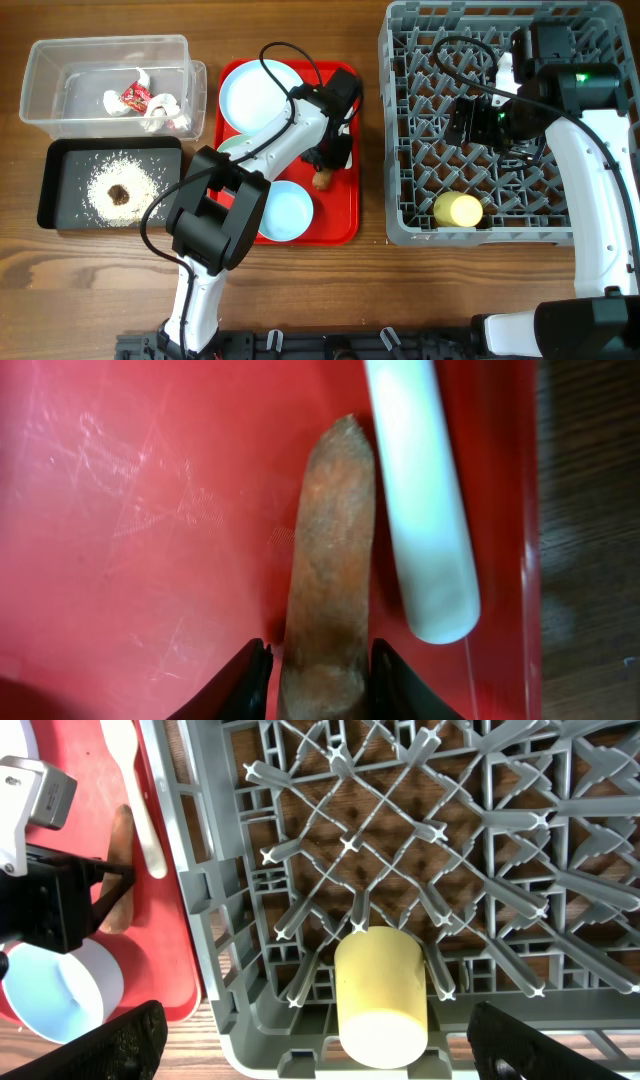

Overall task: Sort waste into correct bins and load items into the dishwasher rack
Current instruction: 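Grasp the carrot on the red tray with the left gripper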

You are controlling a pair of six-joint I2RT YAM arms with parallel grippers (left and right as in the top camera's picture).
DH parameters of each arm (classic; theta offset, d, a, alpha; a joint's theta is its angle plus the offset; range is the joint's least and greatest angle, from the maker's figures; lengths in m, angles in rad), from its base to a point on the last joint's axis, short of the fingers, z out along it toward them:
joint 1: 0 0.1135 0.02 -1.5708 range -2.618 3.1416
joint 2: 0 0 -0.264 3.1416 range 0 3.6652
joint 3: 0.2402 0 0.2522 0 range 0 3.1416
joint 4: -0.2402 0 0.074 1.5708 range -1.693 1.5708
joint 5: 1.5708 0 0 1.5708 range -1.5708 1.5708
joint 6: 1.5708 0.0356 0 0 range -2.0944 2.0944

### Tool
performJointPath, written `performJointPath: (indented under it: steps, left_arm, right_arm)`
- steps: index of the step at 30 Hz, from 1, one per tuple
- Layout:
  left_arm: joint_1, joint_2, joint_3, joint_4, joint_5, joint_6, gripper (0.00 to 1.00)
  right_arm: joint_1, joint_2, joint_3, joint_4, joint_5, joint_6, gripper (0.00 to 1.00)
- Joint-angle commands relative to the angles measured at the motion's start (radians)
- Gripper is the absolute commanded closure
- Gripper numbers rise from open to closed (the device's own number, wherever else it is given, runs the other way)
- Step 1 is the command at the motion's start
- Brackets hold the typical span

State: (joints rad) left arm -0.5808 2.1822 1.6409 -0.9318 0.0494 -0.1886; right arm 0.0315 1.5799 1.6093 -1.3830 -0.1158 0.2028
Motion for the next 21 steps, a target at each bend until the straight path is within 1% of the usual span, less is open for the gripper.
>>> performJointPath:
  steps: [1,3,5,6,7,11,13,16,17,18,21]
  left_arm:
    - [0.002,0.012,-0.018,-0.002,-0.017,-0.044,0.65]
    - [0.0,0.012,-0.019,-0.002,-0.017,-0.044,0.61]
    - [0.0,0.012,-0.02,-0.002,-0.017,-0.044,0.61]
    - [-0.004,0.012,-0.02,-0.001,-0.017,-0.043,0.65]
    - [-0.008,0.012,-0.02,-0.001,-0.017,-0.04,0.73]
    - [-0.024,0.012,-0.021,0.002,-0.029,-0.025,0.86]
    - [-0.023,0.007,-0.012,-0.016,-0.029,-0.026,0.86]
    - [-0.01,-0.032,0.076,-0.12,-0.036,-0.025,0.84]
    - [0.017,-0.074,0.156,-0.192,-0.041,-0.025,0.85]
    - [0.037,-0.098,0.199,-0.226,-0.04,-0.025,0.85]
    - [0.158,-0.22,0.283,-0.308,-0.04,-0.026,0.84]
  right_arm:
    - [0.004,-0.005,0.014,0.002,-0.012,-0.02,0.02]
    - [0.004,-0.005,0.014,0.002,-0.012,-0.02,0.02]
    - [0.004,-0.005,0.014,0.002,-0.012,-0.02,0.02]
    - [0.004,-0.005,0.014,0.002,-0.011,-0.02,0.02]
    - [0.004,-0.005,0.014,0.002,-0.011,-0.02,0.02]
    - [0.004,-0.005,0.014,0.002,-0.012,-0.026,0.02]
    - [0.004,-0.005,0.014,0.002,-0.012,-0.042,0.02]
    - [0.004,-0.005,0.014,0.002,-0.012,-0.043,0.02]
    - [0.004,-0.005,0.014,0.003,-0.012,-0.043,0.02]
    - [0.004,-0.005,0.014,0.003,-0.012,-0.043,0.02]
    - [0.004,-0.005,0.014,0.003,-0.012,-0.046,0.02]
